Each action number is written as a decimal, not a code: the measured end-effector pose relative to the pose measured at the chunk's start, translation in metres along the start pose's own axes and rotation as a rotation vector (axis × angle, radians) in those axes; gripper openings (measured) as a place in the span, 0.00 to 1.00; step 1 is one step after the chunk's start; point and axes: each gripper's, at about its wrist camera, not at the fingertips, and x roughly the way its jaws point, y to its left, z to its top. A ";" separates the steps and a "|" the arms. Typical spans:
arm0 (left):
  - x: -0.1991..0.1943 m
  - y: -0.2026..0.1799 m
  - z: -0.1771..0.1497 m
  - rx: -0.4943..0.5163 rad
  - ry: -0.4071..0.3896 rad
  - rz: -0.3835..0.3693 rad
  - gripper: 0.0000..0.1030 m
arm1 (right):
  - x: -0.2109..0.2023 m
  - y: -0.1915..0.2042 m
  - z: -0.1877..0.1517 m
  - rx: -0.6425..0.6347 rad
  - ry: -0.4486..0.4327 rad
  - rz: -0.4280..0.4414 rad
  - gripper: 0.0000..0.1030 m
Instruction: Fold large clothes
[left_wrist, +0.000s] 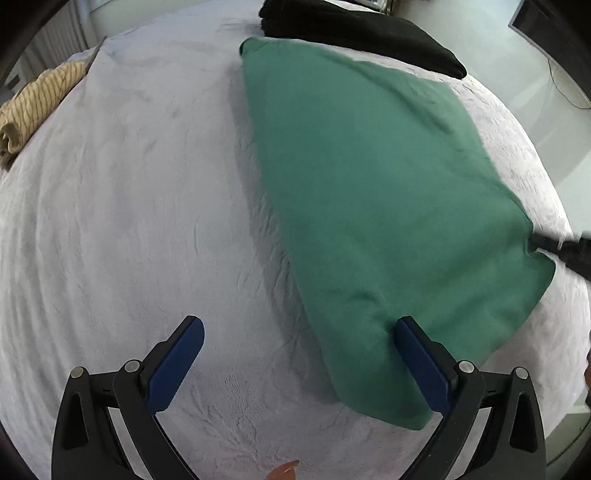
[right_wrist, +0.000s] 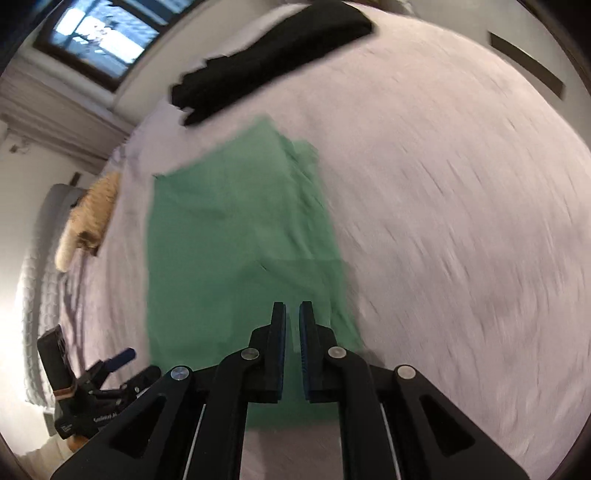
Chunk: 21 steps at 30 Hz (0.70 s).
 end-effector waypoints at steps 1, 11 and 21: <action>0.006 0.007 -0.003 -0.032 0.010 -0.030 1.00 | 0.012 -0.016 -0.010 0.046 0.030 -0.023 0.01; 0.004 0.000 0.005 -0.062 0.074 -0.005 1.00 | -0.010 -0.025 -0.016 0.109 0.018 0.011 0.04; 0.004 -0.005 0.010 -0.070 0.101 0.017 1.00 | -0.030 -0.016 -0.006 0.102 0.006 0.004 0.04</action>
